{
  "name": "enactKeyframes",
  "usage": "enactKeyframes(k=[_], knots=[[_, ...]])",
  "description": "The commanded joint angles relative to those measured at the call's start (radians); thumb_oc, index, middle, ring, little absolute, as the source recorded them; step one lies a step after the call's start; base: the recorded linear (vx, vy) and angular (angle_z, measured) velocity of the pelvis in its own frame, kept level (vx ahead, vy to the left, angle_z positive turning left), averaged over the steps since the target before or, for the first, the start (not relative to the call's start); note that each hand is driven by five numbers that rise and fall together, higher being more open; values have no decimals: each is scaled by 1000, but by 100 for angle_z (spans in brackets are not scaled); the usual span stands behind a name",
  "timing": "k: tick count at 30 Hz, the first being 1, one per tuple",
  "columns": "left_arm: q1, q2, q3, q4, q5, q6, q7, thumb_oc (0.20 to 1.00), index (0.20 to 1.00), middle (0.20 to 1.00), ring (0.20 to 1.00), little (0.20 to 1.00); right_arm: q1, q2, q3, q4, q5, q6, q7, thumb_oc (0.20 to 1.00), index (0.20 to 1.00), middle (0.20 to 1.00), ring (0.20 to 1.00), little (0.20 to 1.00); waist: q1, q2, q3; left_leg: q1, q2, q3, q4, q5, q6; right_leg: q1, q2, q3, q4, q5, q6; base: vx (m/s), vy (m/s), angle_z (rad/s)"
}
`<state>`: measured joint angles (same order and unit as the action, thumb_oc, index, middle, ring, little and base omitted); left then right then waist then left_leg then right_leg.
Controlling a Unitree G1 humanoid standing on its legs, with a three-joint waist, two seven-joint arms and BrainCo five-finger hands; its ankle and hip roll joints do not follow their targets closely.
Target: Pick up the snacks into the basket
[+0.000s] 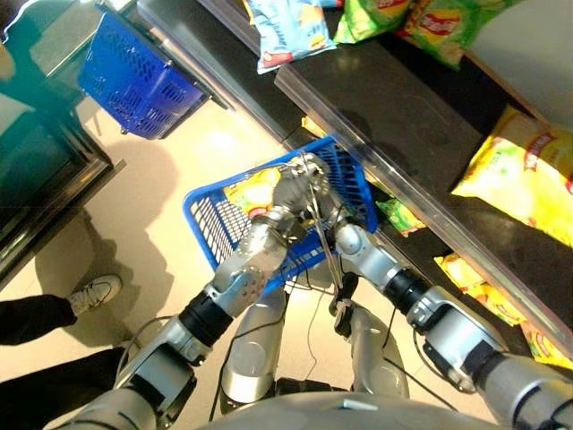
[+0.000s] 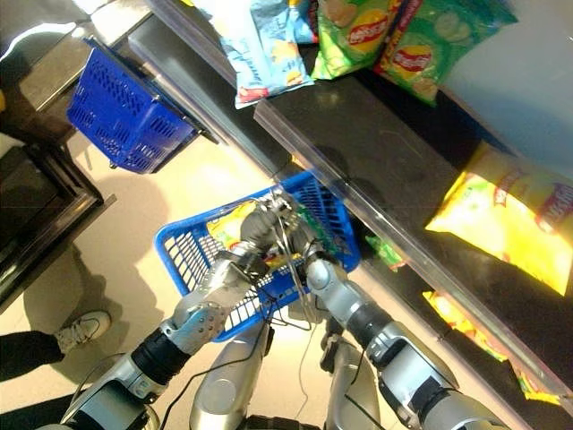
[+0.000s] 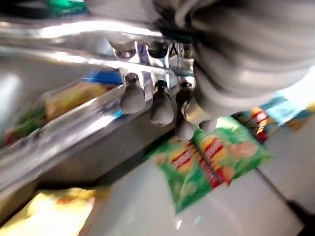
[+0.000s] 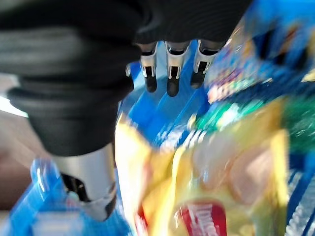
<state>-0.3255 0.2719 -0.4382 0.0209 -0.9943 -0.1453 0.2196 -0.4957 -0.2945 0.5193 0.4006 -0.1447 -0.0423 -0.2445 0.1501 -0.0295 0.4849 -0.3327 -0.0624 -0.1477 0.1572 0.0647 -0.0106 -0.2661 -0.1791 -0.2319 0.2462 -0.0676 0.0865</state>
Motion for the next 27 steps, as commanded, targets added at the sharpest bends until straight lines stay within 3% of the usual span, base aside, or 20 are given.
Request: enactKeyframes(k=[1, 4, 8, 11, 14, 18, 22, 24, 25, 27], knots=[[-19, -26, 133, -156, 153, -168, -15, 200, 200, 200, 200, 200, 114, -79, -73, -191, 74, -117, 54, 1000, 1000, 1000, 1000, 1000, -61, -52, -124, 32, -22, 70, 34, -139, 9, 50, -67, 68, -97, 128, 114, 28, 149, -50], [69, -6, 234, -134, 189, -181, -9, 200, 200, 200, 200, 200, 236, -144, -164, -329, 121, -170, 107, 1000, 1000, 1000, 1000, 1000, -102, -68, -146, 68, -17, 123, -2, -141, 22, 41, -64, 120, -119, 175, 133, 22, 165, -70], [107, 10, 298, -117, 224, -189, -6, 200, 200, 200, 200, 200, 288, -161, -221, -399, 145, -193, 131, 1000, 1000, 1000, 1000, 1000, -121, -76, -152, 83, -2, 164, -21, -138, 30, 13, -48, 147, -104, 207, 142, -15, 86, -51], [139, 11, 355, -107, 255, -185, -13, 200, 200, 200, 200, 200, 329, -189, -276, -482, 158, -218, 159, 1000, 1000, 1000, 1000, 1000, -114, -64, -160, 81, 35, 197, -19, -131, 36, 23, -31, 105, -26, 143, 131, -39, 64, -62], [151, 10, 384, -37, 270, -182, -15, 200, 200, 200, 200, 200, 365, -159, -333, -497, 250, -242, 186, 1000, 1000, 1000, 1000, 1000, -112, -60, -194, 91, 53, 226, -48, -115, 39, 63, -6, 87, 3, 73, 112, -48, 38, -39], [191, 25, 433, 59, 347, -175, -14, 200, 200, 200, 200, 200, 419, -86, -406, -421, 323, -264, 151, 1000, 1000, 1000, 1000, 1000, -99, -66, -240, 103, 72, 270, -54, -109, 36, 126, -17, 93, -21, 64, 104, -8, -53, -35], [248, 55, 445, 243, 500, -168, -13, 200, 200, 200, 200, 200, 439, -4, -481, -281, 409, -288, 82, 1000, 1000, 1000, 1000, 1000, -109, -51, -271, 118, 90, 304, -39, -110, 24, 166, -33, 155, -72, 77, 115, -43, -120, -57], [264, 51, 427, 368, 563, -152, -29, 200, 200, 200, 200, 200, 459, 14, -522, -188, 409, -285, 38, 1000, 1000, 1000, 1000, 1000, -133, -43, -277, 121, 107, 307, -19, -107, 15, 180, -13, 217, -72, 38, 108, -56, -202, -75], [282, 43, 409, 476, 627, -135, -19, 200, 200, 200, 200, 200, 476, 53, -563, -84, 481, -293, 9, 1000, 1000, 1000, 1000, 1000, -149, -33, -284, 127, 132, 309, -10, -93, 4, 182, 24, 249, -62, -24, 84, -38, -172, -44], [292, 28, 409, 561, 651, -117, -23, 200, 200, 200, 200, 200, 486, 63, -578, -27, 487, -288, -11, 1000, 1000, 1000, 1000, 1000, -157, -28, -290, 137, 147, 314, -11, -85, -2, 189, 39, 247, -64, -43, 77, -66, -249, -30]])
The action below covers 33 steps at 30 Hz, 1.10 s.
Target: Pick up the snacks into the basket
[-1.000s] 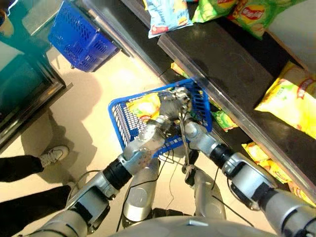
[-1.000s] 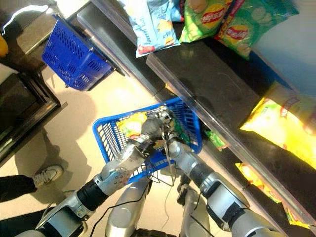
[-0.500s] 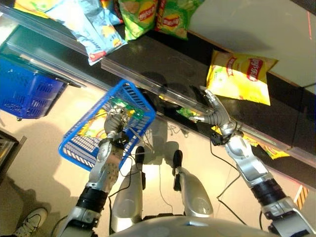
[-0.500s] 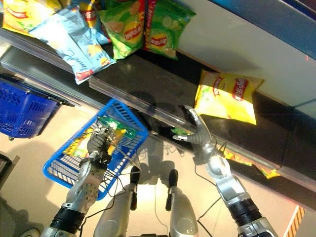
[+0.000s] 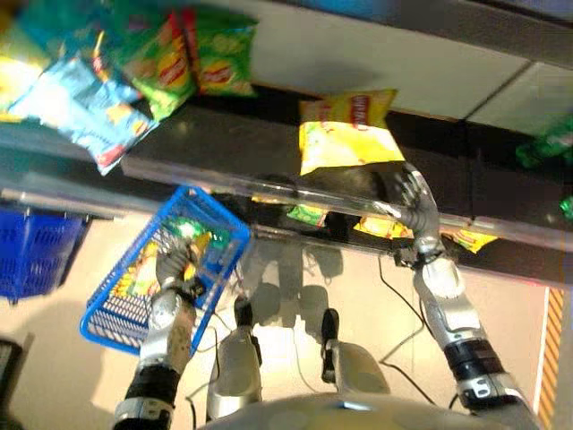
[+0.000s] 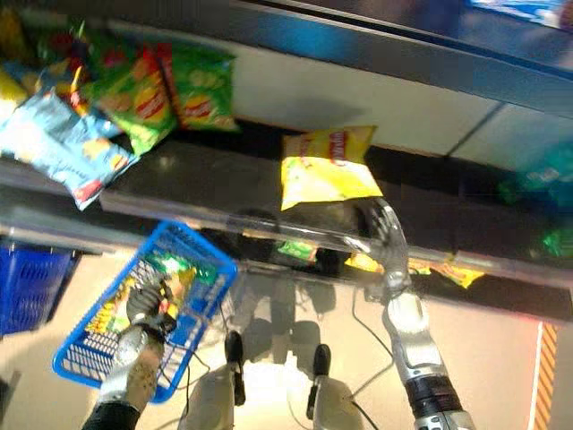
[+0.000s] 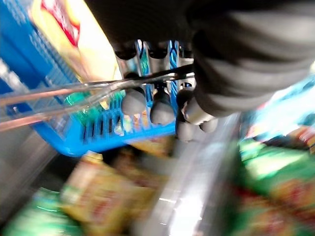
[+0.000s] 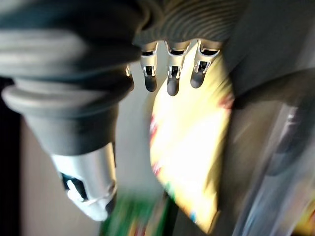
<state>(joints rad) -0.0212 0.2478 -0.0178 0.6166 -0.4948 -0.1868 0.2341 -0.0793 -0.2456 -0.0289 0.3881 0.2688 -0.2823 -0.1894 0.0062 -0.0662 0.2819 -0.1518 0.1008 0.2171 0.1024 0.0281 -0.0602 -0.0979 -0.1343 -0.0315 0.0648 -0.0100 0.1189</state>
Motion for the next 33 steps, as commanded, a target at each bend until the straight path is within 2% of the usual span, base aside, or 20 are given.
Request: enactKeyframes(k=[1, 2, 3, 4, 5, 8, 10, 11, 12, 13, 14, 15, 16, 19, 21, 24, 33], knots=[[2, 29, -14, 82, 174, -61, -40, 200, 200, 200, 200, 200, 87, 12, -40, 72, 71, -39, -80, 1000, 1000, 1000, 1000, 1000, -28, 22, -93, -33, 19, -47, 34, -16, 29, 25, 31, 57, 121, -120, 24, -77, -279, -17], [0, 29, -14, 85, 174, -63, -40, 200, 200, 200, 200, 200, 86, 11, -40, 74, 72, -41, -80, 1000, 1000, 1000, 1000, 1000, -27, 24, -93, -32, 21, -47, 32, -15, 28, 24, 33, 57, 121, -119, 23, -121, -391, -25], [-2, -13, 12, 266, 163, -33, -44, 200, 200, 200, 200, 200, 91, 7, -50, 210, 75, -29, -106, 1000, 1000, 1000, 1000, 1000, -44, 41, -92, -14, 55, -54, 5, 28, 4, 33, 68, 51, 133, -149, 4, -67, -208, -25], [-4, -13, 13, 267, 163, -34, -44, 200, 200, 200, 200, 200, 89, 6, -50, 211, 75, -30, -106, 1000, 1000, 1000, 1000, 1000, -43, 43, -93, -17, 59, -53, 2, 33, 3, 30, 72, 52, 129, -143, 2, -112, -340, -30], [0, -30, 30, 367, 173, -16, -29, 200, 200, 200, 200, 200, 90, 11, -67, 289, 117, -34, -116, 1000, 1000, 1000, 1000, 1000, -50, 54, -93, -15, 82, -55, -20, 64, -13, 31, 96, 52, 131, -155, -9, -102, -216, -20], [13, -67, 72, 500, 166, 10, -25, 200, 200, 200, 200, 200, 103, -7, -76, 411, 143, -8, -121, 1000, 1000, 1000, 1000, 1000, -65, 73, -97, -10, 117, -56, -60, 110, -37, 38, 128, 43, 117, -161, -29, -116, -268, -14], [25, -86, 63, 526, 166, 3, -40, 200, 200, 200, 200, 200, 114, -36, -63, 473, 117, 8, -123, 1000, 1000, 1000, 1000, 1000, -67, 67, -93, 0, 90, -103, -19, 76, -31, 49, 123, 44, 97, -145, -36, -97, -189, -13], [24, -86, 63, 527, 166, 3, -40, 200, 200, 200, 200, 200, 113, -36, -63, 473, 117, 8, -123, 1000, 1000, 1000, 1000, 1000, -67, 69, -95, -5, 93, -104, -18, 78, -32, 46, 126, 44, 94, -140, -37, -130, -121, -28], [27, -91, 50, 504, 145, -5, -51, 200, 200, 200, 200, 200, 112, -49, -53, 514, 104, 17, -125, 1000, 1000, 1000, 1000, 1000, -66, 61, -94, 7, 12, -170, 45, 7, -18, 51, 117, 55, 80, -124, -39, -96, -78, -27], [26, -91, 50, 504, 145, -5, -51, 200, 200, 200, 200, 200, 112, -49, -53, 514, 104, 17, -125, 1000, 1000, 1000, 1000, 1000, -66, 63, -96, 3, 13, -170, 45, 10, -19, 48, 119, 54, 77, -120, -39, -146, -129, -27], [26, -85, 28, 474, 135, -8, -64, 200, 200, 200, 200, 200, 102, -62, -39, 573, 81, 36, -118, 1000, 1000, 1000, 1000, 1000, -67, 66, -110, 18, -66, -205, 81, -51, -2, 44, 116, 67, 65, -101, -39, -59, -51, -28], [28, -86, 28, 473, 135, -7, -64, 200, 200, 200, 200, 200, 103, -62, -39, 573, 81, 36, -118, 1000, 1000, 1000, 1000, 1000, -67, 67, -109, 19, -66, -205, 84, -54, -1, 46, 116, 67, 66, -103, -39, -88, -52, -53], [27, -81, 3, 456, 154, -7, -72, 200, 200, 200, 200, 200, 103, -65, -12, 607, 42, 56, -99, 1000, 1000, 1000, 1000, 1000, -72, 75, -126, 42, -103, -209, 70, -79, 12, 43, 122, 73, 62, -92, -36, -29, 3, -48], [12, -75, -32, 460, 185, -4, -84, 200, 200, 200, 200, 200, 81, -68, 13, 716, 27, 81, -69, 1000, 1000, 1000, 1000, 1000, -83, 85, -145, 68, -91, -205, 6, -59, 13, 45, 132, 68, 45, -82, -33, -28, 36, 4], [-5, -70, -51, 477, 207, 0, -94, 200, 200, 200, 200, 200, 64, -61, 31, 790, 32, 97, -46, 1000, 1000, 1000, 1000, 1000, -82, 82, -161, 69, -107, -232, -4, -60, 15, 46, 126, 70, 20, -70, -28, -34, 44, 3], [-24, -69, -77, 489, 228, 12, -112, 200, 200, 200, 200, 200, 54, -41, 81, 864, -12, 135, 2, 1000, 1000, 1000, 1000, 1000, -81, 71, -191, 101, -96, -228, -58, -53, 22, 74, 116, 57, -16, -54, -24, 30, 38, -1], [-13, -60, -87, 590, 311, 42, -152, 200, 200, 200, 200, 200, 45, -14, 175, 874, -103, 157, 67, 1000, 1000, 1000, 1000, 1000, -64, 35, -218, 156, -93, -231, -119, -48, 33, 120, 111, 48, -45, -46, -19, 58, 17, 9]])
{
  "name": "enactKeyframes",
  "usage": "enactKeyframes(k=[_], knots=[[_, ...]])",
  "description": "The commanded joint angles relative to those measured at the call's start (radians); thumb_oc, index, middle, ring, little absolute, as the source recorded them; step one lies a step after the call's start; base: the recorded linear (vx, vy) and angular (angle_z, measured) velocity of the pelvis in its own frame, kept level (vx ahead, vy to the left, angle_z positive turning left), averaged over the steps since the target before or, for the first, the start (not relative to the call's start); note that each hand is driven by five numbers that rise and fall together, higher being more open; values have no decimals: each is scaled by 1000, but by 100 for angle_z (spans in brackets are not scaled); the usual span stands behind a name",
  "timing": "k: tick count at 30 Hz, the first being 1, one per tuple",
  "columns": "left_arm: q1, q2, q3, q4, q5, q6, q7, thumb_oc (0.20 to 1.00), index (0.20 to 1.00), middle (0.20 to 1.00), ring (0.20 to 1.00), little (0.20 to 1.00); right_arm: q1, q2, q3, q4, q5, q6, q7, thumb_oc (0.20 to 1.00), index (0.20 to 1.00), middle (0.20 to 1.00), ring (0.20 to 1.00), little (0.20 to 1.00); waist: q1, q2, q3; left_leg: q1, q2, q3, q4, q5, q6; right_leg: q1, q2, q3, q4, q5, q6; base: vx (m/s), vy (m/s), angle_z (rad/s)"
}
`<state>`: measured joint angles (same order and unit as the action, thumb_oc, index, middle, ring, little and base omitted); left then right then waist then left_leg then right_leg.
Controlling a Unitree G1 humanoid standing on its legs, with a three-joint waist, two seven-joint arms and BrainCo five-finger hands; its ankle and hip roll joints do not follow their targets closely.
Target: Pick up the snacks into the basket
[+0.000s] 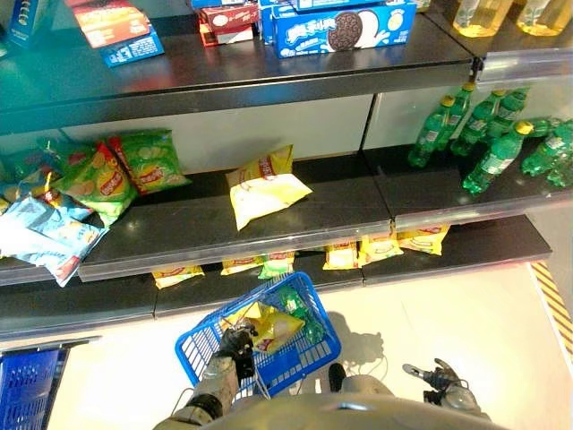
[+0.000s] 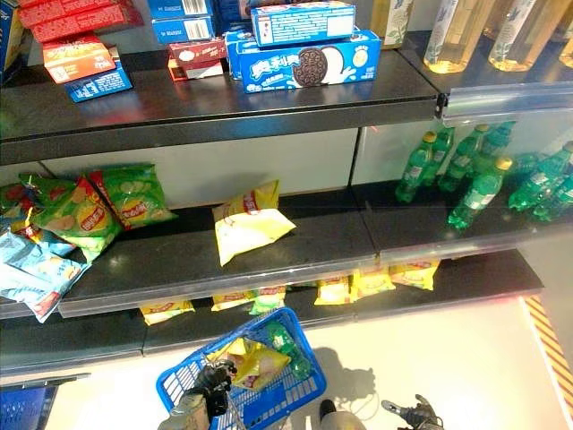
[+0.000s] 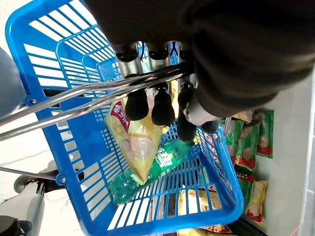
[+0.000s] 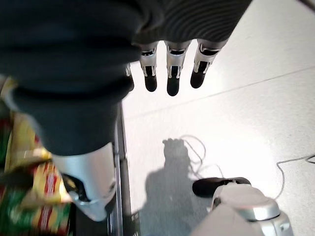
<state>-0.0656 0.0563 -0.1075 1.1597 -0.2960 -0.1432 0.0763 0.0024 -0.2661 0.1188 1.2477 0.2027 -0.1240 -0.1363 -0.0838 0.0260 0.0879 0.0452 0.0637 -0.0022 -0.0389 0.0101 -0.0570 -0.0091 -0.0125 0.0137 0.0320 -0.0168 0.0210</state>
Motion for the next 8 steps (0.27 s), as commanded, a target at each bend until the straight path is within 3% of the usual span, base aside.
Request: enactKeyframes(k=[1, 8], knots=[[36, 131, 5, 57, 119, -1, 1, 200, 200, 200, 200, 200, -38, 9, 38, 20, -58, 5, 21, 1000, 1000, 1000, 1000, 1000, 28, -58, -29, -29, -59, -10, 15, -33, 32, 44, -15, 4, -21, -39, 81, 67, 38, -3], [32, 134, -6, 49, 129, -2, -4, 200, 200, 200, 200, 200, -57, 17, 73, 23, -98, 15, 30, 1000, 1000, 1000, 1000, 1000, 40, -58, -34, -17, -63, -16, 3, -36, 36, 57, -24, -3, -29, -39, 86, 36, 20, 2]])
